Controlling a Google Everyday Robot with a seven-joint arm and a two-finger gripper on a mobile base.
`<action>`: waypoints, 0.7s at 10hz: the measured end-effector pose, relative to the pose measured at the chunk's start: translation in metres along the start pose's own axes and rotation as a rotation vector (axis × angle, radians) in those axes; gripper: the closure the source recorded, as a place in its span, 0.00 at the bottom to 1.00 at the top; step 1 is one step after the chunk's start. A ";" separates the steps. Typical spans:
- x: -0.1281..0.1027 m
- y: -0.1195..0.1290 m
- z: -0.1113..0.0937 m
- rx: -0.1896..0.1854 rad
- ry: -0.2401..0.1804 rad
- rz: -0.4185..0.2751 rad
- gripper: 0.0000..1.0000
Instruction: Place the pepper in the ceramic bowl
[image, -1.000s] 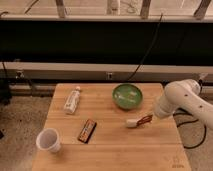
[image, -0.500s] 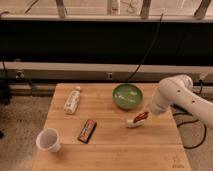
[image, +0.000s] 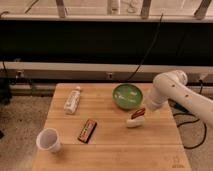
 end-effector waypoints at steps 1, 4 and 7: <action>-0.001 -0.005 0.001 -0.002 0.001 -0.005 1.00; -0.001 -0.018 0.001 -0.007 0.005 -0.012 1.00; -0.001 -0.029 0.003 -0.014 0.007 -0.021 1.00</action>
